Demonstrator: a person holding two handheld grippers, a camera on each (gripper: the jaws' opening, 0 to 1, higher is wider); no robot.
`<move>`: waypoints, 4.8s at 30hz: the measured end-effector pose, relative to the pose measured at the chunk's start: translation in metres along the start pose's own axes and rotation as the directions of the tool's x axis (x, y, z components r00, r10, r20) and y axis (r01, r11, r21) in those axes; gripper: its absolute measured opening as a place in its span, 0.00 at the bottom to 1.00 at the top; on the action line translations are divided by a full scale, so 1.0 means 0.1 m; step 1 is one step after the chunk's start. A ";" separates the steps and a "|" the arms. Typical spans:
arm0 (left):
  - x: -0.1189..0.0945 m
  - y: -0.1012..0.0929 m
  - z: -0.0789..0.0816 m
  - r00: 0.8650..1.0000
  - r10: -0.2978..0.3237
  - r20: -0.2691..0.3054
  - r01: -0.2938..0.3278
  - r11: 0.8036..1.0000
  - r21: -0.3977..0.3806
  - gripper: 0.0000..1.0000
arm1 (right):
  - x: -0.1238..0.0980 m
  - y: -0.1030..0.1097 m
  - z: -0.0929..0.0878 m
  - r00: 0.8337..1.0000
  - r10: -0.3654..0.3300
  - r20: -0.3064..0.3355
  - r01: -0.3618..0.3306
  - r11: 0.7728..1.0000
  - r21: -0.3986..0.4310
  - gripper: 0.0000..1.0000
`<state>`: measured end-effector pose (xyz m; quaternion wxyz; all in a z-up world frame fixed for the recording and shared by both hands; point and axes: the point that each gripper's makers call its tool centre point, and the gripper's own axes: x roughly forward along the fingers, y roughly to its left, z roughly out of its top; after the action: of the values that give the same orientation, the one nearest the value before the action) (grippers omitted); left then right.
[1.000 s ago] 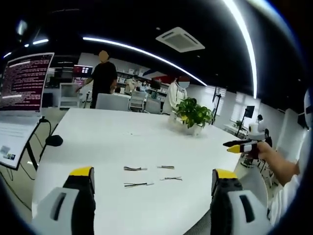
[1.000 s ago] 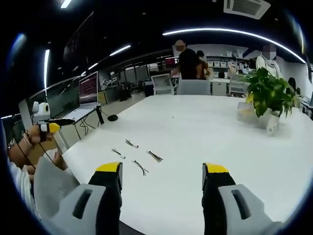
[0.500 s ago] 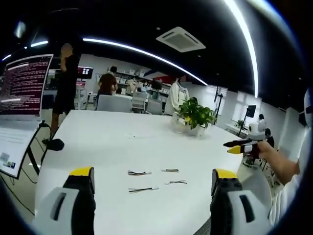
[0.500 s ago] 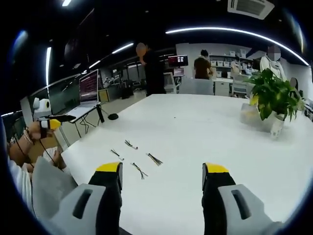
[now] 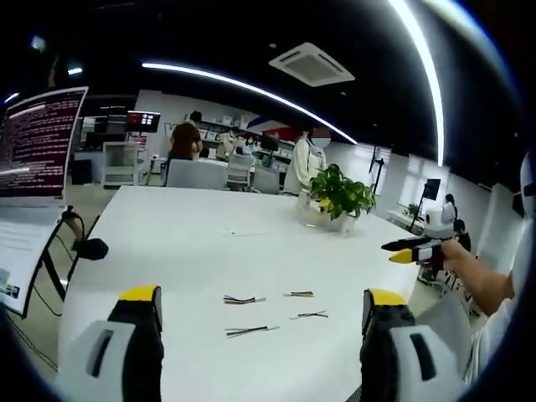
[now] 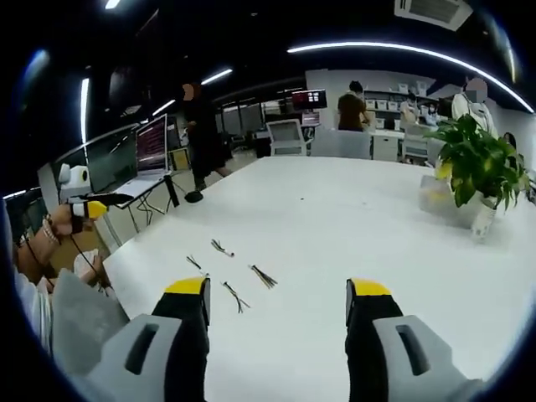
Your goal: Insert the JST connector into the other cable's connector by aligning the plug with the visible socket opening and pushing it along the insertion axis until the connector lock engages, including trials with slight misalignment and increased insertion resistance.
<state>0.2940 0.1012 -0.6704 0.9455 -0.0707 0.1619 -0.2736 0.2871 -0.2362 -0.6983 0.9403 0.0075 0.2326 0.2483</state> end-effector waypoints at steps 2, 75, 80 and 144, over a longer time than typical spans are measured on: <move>0.05 0.02 0.00 1.000 0.000 -0.005 0.000 1.000 0.002 0.99 | 0.02 -0.02 0.00 1.000 0.000 -0.001 0.000 1.000 0.004 0.64; 1.73 -0.14 0.09 0.842 -0.537 0.042 0.506 0.815 0.282 0.84 | 1.58 0.18 0.22 0.928 0.372 0.002 -0.358 0.893 -0.272 0.47; 1.87 -0.12 -0.12 0.836 -0.549 -0.003 0.532 0.809 0.248 0.78 | 1.75 0.27 0.01 0.917 0.393 -0.073 -0.396 0.871 -0.291 0.44; 2.01 -0.31 -1.33 0.724 -0.575 -0.380 0.685 0.660 0.308 0.01 | 2.08 0.68 -0.63 0.816 0.516 -0.261 -0.579 0.730 -0.364 0.04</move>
<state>0.3936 -0.0398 -0.8418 0.7527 0.1213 0.1802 -0.6215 0.3879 -0.0854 -0.8362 0.7837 -0.1480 0.2259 0.5593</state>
